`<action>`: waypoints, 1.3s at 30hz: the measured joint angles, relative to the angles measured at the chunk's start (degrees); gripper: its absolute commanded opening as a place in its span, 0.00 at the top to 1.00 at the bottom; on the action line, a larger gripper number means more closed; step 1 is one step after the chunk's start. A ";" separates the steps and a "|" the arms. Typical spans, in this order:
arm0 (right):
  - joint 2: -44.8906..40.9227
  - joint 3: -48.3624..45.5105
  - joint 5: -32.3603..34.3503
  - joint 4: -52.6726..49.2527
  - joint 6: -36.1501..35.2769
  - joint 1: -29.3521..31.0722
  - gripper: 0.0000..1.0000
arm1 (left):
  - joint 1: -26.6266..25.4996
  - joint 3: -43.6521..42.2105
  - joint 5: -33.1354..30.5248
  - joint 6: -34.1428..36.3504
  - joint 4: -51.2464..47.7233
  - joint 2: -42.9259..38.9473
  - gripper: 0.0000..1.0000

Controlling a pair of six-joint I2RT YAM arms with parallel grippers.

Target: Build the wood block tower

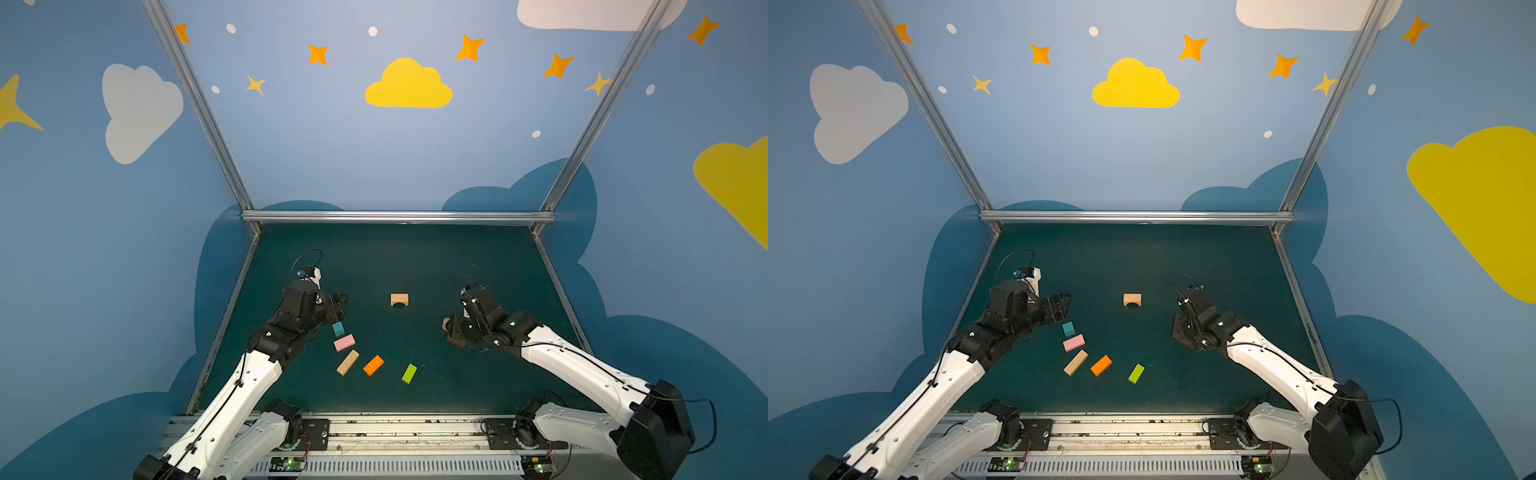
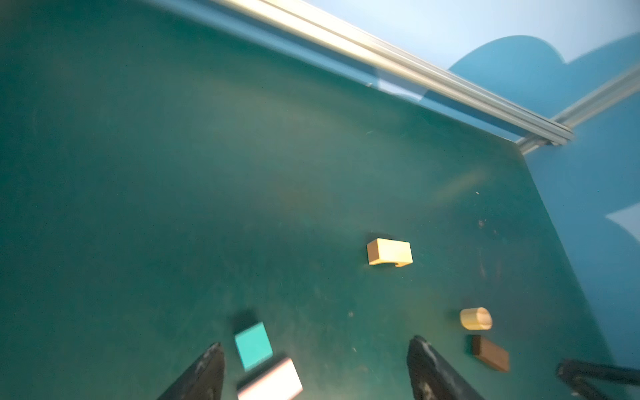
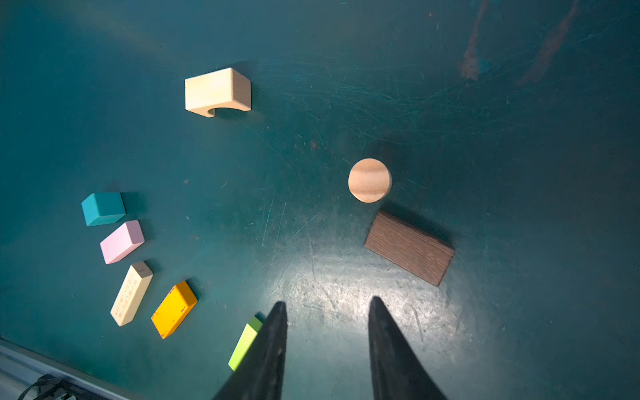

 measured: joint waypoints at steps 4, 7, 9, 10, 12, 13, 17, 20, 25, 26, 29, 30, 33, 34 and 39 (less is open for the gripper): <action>0.13 0.00 0.00 0.04 -0.55 0.00 0.55 | -2.10 2.25 -1.03 -7.63 -7.96 2.54 0.20; 0.44 0.00 0.02 0.04 -1.29 0.00 0.52 | -3.85 2.27 -1.05 -12.79 -13.11 3.28 0.19; 0.46 0.00 0.09 0.04 -1.92 -0.02 0.51 | -4.52 2.27 -1.01 -16.13 -16.00 3.21 0.19; 0.44 -0.02 0.15 0.09 -2.16 -0.09 0.50 | -4.72 2.27 -0.96 -17.38 -16.87 3.17 0.19; 0.24 -0.13 0.31 0.28 -2.60 -0.35 0.49 | -5.44 2.12 -0.46 -20.87 -18.60 2.95 0.21; 0.02 -0.35 0.33 0.59 -2.89 -0.52 0.49 | -5.84 1.77 -0.33 -22.21 -18.78 2.69 0.22; -1.09 -2.08 0.33 1.77 -3.48 -1.57 0.48 | -8.96 -2.93 1.44 -29.64 -19.08 1.27 0.25; -1.27 -3.48 0.07 2.91 -3.67 -2.47 0.48 | -12.26 -5.99 1.77 -34.12 -20.00 1.51 0.25; -1.25 -5.27 -1.38 4.50 -4.33 -3.67 0.48 | -16.00 -6.34 0.46 -36.61 -20.33 3.02 0.25; -1.25 -5.46 -1.62 4.81 -4.50 -3.91 0.48 | -16.44 -6.34 0.26 -36.54 -20.22 3.82 0.27; -1.27 -5.90 -2.49 5.73 -4.70 -4.44 0.47 | -17.57 -6.34 0.11 -35.19 -19.21 6.73 0.28; -1.31 -6.16 -2.67 6.12 -4.72 -4.55 0.47 | -17.99 -6.34 0.09 -34.25 -18.82 8.09 0.28; -2.10 -7.13 -3.19 6.67 -4.70 -4.92 0.47 | -18.67 -5.92 0.00 -31.10 -18.71 12.15 0.28; -2.58 -7.58 -3.43 7.10 -4.70 -5.07 0.47 | -18.71 -5.64 -0.04 -30.03 -18.75 13.33 0.28; -4.46 -9.81 -4.02 7.45 -4.66 -5.75 0.46 | -18.80 -3.41 -0.90 -24.61 -18.93 17.20 0.28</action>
